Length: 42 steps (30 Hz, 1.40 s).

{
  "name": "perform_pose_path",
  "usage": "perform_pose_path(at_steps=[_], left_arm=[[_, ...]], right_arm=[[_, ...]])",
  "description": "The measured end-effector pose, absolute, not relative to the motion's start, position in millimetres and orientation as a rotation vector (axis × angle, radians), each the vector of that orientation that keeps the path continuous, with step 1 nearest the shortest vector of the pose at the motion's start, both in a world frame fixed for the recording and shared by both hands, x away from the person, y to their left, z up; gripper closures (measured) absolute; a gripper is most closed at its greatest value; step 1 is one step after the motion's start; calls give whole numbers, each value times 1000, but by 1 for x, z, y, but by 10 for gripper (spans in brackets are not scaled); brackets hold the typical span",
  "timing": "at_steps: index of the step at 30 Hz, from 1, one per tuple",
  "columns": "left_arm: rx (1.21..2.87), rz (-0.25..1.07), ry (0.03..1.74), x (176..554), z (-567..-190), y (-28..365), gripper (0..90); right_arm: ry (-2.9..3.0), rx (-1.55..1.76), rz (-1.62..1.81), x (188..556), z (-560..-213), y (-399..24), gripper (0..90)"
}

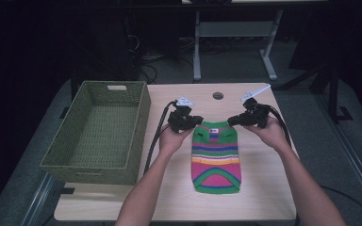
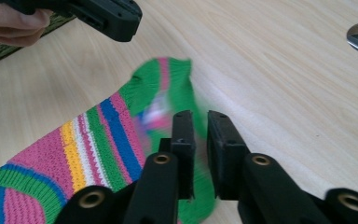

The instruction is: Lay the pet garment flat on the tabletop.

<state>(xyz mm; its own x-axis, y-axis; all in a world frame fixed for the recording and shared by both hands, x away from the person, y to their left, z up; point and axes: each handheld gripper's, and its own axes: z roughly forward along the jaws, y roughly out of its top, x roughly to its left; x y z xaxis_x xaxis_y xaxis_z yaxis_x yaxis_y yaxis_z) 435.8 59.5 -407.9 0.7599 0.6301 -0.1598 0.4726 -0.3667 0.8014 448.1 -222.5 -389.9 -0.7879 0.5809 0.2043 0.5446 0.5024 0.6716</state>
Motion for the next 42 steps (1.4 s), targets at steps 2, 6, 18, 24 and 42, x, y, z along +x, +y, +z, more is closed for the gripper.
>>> perform_pose_path(at_steps=[2,6,18,24,42], left_arm=[[2034,209,829,437,-409,60,832],[2029,204,831,436,-409,60,815],[2007,185,851,429,-409,67,661],[2012,167,859,423,-410,70,584],[2024,146,855,401,-415,81,441]], right_arm=[[2674,1029,1158,449,-391,-224,742],[2685,1048,1145,451,-395,-226,719],[2689,1070,1148,447,-398,-230,593],[2683,1093,1167,441,-399,-233,505],[2691,1105,1208,421,-406,-242,414]])
